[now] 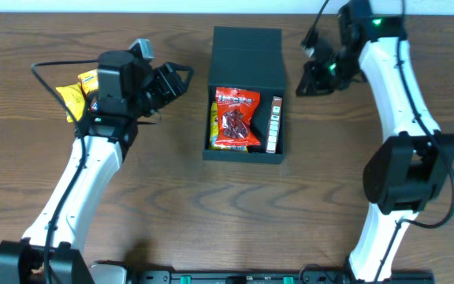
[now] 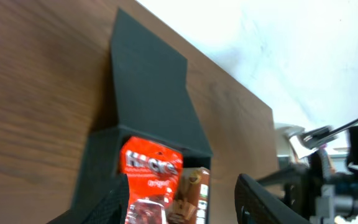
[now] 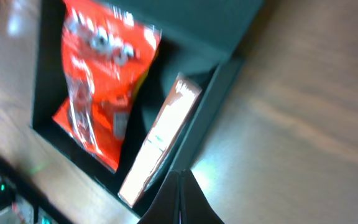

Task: Pack container
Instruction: 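Reach the right gripper into the black box onto the Pocky box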

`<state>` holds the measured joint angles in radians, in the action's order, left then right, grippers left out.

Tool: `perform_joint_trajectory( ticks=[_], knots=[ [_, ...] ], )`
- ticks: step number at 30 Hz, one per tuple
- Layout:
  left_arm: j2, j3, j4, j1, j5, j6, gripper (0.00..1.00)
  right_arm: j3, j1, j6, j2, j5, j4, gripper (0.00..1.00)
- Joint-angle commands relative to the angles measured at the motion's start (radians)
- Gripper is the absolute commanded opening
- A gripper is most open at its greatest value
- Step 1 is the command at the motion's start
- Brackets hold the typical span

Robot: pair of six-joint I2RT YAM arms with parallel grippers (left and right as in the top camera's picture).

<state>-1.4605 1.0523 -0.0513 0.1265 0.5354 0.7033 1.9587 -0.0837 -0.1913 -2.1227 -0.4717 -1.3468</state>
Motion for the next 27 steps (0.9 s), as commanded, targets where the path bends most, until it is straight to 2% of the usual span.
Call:
perform_joint_trajectory(
  ticks=[1,5,9,27],
  knots=[
    [0.017,0.012,-0.017,-0.03,-0.023,-0.084,0.57,-0.055,-0.039,-0.003,0.021,-0.001,-0.005,0.02],
    [0.017,0.012,-0.027,-0.04,-0.044,-0.106,0.61,-0.082,-0.071,-0.008,0.021,0.005,-0.034,0.02],
    [0.017,0.012,-0.027,-0.041,-0.069,-0.107,0.63,-0.114,-0.093,0.012,0.021,0.092,-0.039,0.02],
    [0.017,0.012,-0.027,-0.042,-0.095,-0.132,0.64,-0.185,-0.156,0.012,0.021,0.121,-0.014,0.02]
  ],
)
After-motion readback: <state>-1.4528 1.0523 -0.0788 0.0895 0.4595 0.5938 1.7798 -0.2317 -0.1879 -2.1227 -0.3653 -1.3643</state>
